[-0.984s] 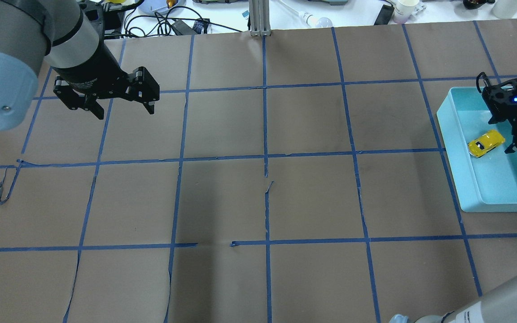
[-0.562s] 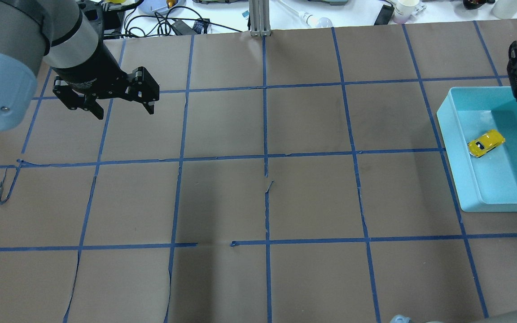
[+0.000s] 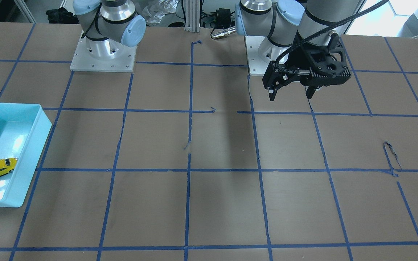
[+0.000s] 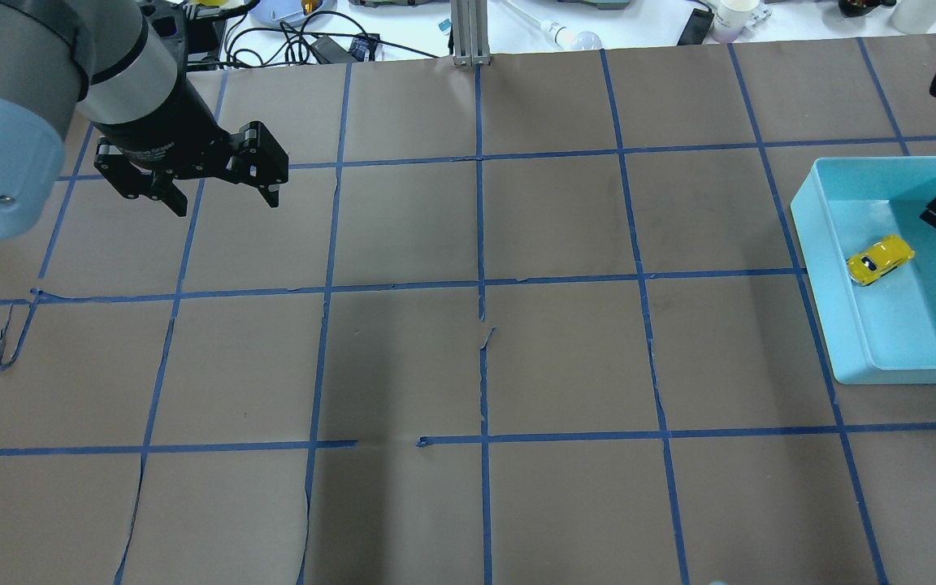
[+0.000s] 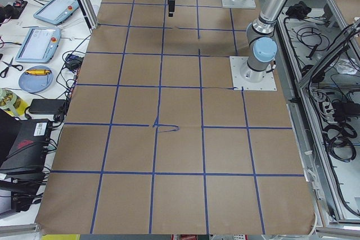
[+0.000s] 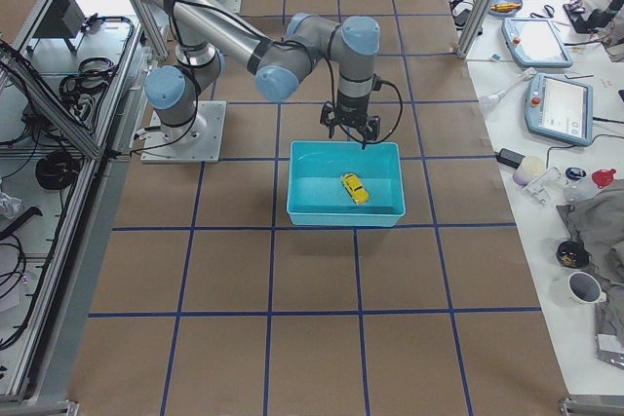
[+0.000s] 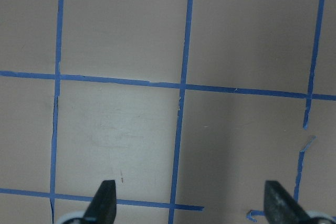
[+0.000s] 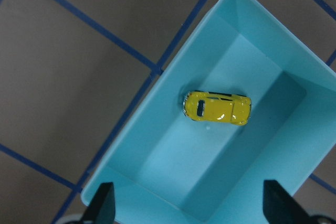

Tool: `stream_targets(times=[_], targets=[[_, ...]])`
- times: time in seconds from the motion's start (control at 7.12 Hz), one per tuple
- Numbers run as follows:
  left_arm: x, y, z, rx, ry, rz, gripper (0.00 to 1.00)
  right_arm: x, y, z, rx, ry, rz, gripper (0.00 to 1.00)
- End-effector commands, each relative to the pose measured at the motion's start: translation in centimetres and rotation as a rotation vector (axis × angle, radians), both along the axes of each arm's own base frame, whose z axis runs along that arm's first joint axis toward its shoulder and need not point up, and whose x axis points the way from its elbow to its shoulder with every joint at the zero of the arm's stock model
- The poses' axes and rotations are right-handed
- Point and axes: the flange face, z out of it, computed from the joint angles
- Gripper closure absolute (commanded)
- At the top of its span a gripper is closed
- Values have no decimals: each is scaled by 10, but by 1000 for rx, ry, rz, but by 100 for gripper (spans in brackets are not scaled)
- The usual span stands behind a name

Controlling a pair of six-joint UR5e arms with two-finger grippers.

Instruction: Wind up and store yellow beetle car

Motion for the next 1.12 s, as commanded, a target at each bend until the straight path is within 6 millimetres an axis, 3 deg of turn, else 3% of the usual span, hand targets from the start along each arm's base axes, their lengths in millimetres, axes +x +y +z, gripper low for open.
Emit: stream_targets(times=[0.0, 0.42, 0.7, 0.84, 0.98], targets=[[0, 1, 0, 4, -1, -3, 0, 108, -10, 0, -41, -58, -329, 0], [0, 3, -5, 16, -2, -50, 0, 228, 8, 5, -45, -78, -408, 0], [1, 7, -6, 20, -10, -51, 0, 239, 27, 48, 52, -60, -396, 0], [1, 7, -11, 16, -14, -50, 0, 239, 26, 64, 50, -60, -404, 0], [2, 8, -10, 10, -17, -37, 0, 240, 24, 61, 47, -63, -483, 0]])
